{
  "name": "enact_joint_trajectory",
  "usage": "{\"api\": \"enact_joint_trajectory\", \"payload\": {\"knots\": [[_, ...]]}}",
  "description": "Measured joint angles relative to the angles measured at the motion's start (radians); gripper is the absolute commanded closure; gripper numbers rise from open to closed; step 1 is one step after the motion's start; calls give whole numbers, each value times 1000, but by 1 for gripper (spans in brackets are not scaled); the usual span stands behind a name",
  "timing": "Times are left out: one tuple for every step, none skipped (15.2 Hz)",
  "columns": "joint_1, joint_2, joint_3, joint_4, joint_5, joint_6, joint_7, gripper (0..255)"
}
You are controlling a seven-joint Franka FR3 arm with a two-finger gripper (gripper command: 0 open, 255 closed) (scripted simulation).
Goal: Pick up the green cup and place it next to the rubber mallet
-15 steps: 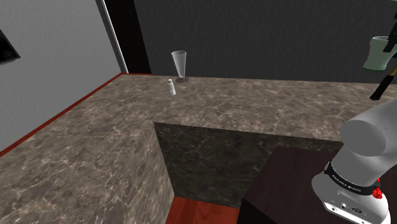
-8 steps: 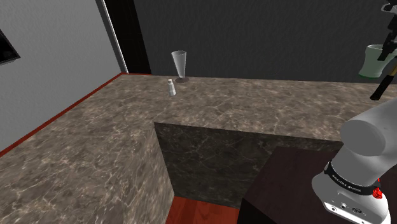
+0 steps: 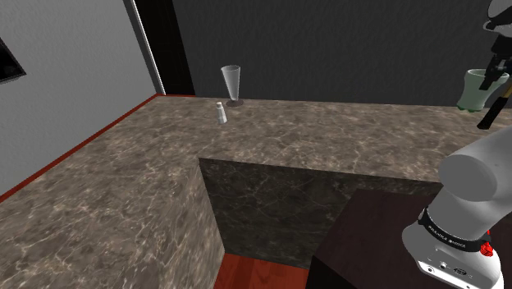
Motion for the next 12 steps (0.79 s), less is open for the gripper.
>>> {"api": "enact_joint_trajectory", "payload": {"knots": [[-1, 1, -4, -11, -2, 13, 0, 255], [1, 8, -10, -19, -1, 26, -1, 255], [-1, 6, -14, -31, -5, 38, -1, 255], [1, 13, -21, -42, -4, 55, -2, 255], [1, 16, -26, -54, -5, 70, -2, 255], [3, 22, -31, -62, -4, 83, -2, 255], [5, 28, -39, -70, -3, 98, -4, 255], [7, 34, -44, -80, -2, 114, -4, 255], [8, 40, -50, -88, -2, 127, -5, 255], [10, 46, -57, -98, -1, 142, -6, 255], [10, 50, -62, -111, -2, 159, -7, 255], [13, 58, -69, -119, 0, 174, -8, 255]]}}
